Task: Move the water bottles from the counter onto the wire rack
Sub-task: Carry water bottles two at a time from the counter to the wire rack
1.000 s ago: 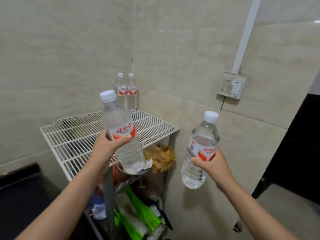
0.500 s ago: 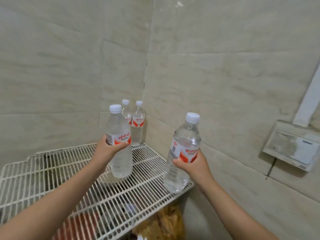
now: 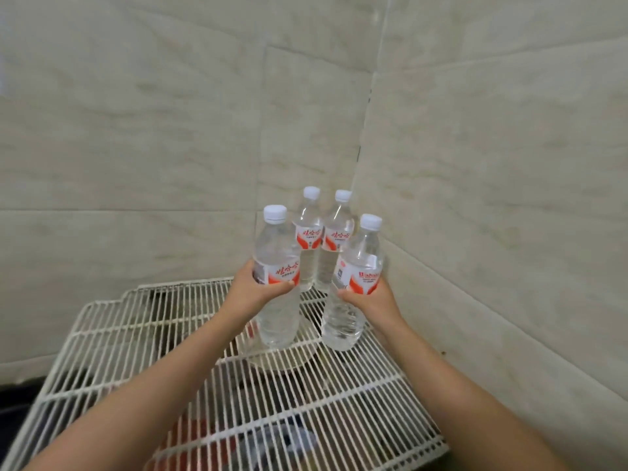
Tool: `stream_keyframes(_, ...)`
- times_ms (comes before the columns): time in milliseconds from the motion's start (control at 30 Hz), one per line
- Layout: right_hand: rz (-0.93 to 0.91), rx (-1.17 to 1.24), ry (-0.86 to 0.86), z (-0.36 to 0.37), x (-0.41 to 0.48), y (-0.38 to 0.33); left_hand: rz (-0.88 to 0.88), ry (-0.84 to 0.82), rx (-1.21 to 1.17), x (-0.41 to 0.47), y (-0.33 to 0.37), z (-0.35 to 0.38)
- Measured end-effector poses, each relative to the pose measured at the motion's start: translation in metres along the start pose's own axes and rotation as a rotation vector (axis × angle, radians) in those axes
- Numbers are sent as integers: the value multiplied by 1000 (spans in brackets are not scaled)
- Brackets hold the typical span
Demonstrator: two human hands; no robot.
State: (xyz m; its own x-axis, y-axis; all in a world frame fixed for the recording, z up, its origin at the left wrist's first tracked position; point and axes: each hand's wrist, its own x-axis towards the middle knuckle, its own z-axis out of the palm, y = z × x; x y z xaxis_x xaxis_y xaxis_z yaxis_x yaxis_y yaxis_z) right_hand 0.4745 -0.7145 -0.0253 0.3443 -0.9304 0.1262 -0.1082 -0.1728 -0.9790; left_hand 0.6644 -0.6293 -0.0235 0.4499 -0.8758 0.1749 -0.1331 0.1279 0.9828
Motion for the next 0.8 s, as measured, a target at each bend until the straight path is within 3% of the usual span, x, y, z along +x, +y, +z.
stream_keyframes(200,89,202,-421,-29,29,-4,-17,-14,93,-6,0,3)
stream_keyframes(400,105,331,-402,-43,25,3,13,-54,146,-7,5,16)
stream_keyframes(467,36,349,-238,-37,12,4,11,-47,139,-7,4,16)
stream_keyframes(567,-73,173,262,-7,-29,6,0,-15,136,-9,1,15)
stream_keyframes(600,-106,90,351,6,-39,7,-2,-11,135,-9,1,16)
stream_keyframes(733,-120,-253,484,55,-34,9,19,5,145,-13,6,21)
stream_keyframes(800,-80,-273,561,62,-24,6,26,19,142,-14,8,21)
